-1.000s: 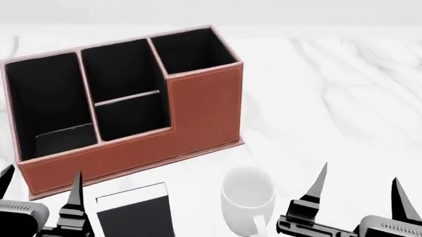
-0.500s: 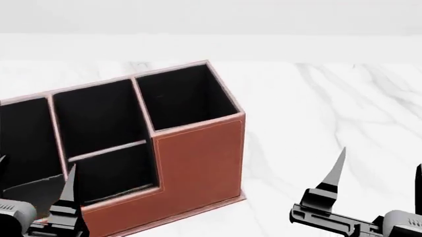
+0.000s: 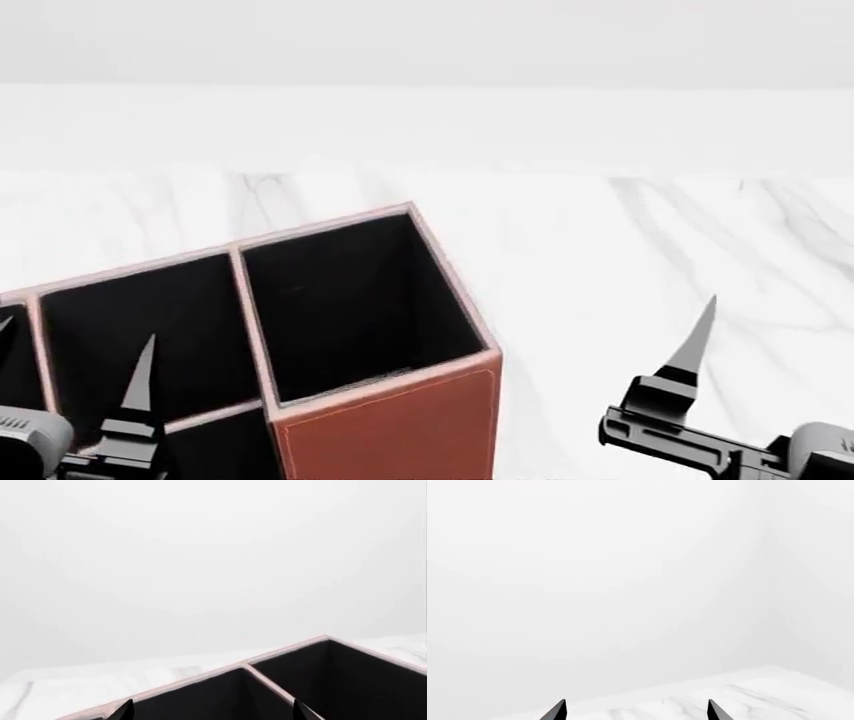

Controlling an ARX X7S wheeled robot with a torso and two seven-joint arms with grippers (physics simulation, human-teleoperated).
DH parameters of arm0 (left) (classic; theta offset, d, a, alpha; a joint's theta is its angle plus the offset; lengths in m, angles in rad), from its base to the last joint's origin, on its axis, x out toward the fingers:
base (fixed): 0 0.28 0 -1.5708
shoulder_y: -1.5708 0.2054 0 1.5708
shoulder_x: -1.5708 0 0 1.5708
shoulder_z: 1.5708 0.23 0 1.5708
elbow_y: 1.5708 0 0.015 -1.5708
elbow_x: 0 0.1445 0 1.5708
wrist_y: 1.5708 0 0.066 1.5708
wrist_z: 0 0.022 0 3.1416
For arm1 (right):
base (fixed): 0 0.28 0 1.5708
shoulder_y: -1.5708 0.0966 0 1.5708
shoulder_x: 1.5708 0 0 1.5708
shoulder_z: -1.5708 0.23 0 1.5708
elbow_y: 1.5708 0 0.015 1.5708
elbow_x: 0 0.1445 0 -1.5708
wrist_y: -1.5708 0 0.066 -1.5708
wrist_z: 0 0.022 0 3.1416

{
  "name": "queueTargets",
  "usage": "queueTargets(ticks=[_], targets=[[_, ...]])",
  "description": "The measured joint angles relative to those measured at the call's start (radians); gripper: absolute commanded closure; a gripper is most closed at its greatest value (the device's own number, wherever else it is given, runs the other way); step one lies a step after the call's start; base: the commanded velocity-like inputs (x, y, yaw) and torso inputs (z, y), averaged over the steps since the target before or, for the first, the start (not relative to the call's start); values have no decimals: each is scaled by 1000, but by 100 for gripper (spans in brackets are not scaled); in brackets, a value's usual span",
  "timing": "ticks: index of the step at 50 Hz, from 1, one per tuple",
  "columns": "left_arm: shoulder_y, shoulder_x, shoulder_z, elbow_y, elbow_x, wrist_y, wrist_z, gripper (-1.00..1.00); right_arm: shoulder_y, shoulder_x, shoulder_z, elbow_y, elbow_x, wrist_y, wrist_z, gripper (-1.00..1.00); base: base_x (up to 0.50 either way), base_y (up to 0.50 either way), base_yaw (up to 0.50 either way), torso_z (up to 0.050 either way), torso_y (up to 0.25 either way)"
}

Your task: Pick up the book and place it in the front compartment of the caddy.

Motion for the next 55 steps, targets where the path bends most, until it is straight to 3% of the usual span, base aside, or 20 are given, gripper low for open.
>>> queueTargets(ticks=[55], targets=[[-2,-28,26,-11,-22,12,-24,-100,-13,32,-21,28,-2,-84,7,-100,0,0,482,0,0]])
